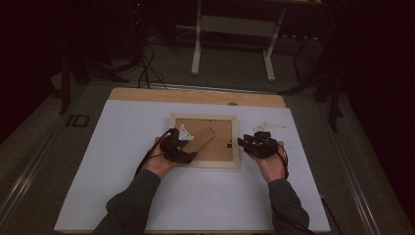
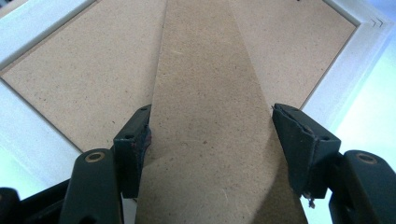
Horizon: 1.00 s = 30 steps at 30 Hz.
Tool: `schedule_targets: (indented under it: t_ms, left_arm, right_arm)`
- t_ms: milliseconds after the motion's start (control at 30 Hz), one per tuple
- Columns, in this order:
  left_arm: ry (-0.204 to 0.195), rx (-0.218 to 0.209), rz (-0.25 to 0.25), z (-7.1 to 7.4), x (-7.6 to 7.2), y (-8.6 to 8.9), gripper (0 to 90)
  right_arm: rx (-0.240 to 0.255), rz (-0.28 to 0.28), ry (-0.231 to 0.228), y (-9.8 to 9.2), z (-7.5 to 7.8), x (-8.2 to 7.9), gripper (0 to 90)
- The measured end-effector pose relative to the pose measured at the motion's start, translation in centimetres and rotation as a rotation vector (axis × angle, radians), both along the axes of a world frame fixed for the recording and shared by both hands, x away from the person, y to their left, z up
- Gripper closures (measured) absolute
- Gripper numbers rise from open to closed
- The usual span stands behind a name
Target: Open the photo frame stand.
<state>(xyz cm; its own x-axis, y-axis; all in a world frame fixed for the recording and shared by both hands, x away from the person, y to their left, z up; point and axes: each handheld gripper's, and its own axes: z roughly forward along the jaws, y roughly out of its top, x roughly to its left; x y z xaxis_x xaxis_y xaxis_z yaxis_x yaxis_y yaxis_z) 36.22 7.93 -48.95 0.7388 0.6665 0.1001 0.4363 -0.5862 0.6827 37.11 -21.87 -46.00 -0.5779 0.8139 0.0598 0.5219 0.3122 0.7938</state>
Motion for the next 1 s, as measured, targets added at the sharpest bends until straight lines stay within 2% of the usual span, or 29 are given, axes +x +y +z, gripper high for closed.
schedule_targets:
  t_ms: [300,700,1000]
  left_arm:
    - [-0.038,0.016,0.004,0.2,-0.7,-0.2,36.3]
    - [-0.102,0.035,-0.001,0.5,-1.7,-0.6,36.2]
    - [-0.148,0.047,0.0,0.3,-2.4,-0.6,36.3]
  right_arm:
    - [-0.024,-0.002,0.002,0.4,0.3,0.8,66.0]
    - [-0.064,0.005,0.027,0.6,-0.4,1.8,65.7]
    - [-0.091,0.009,0.046,0.5,-0.3,2.5,60.4]
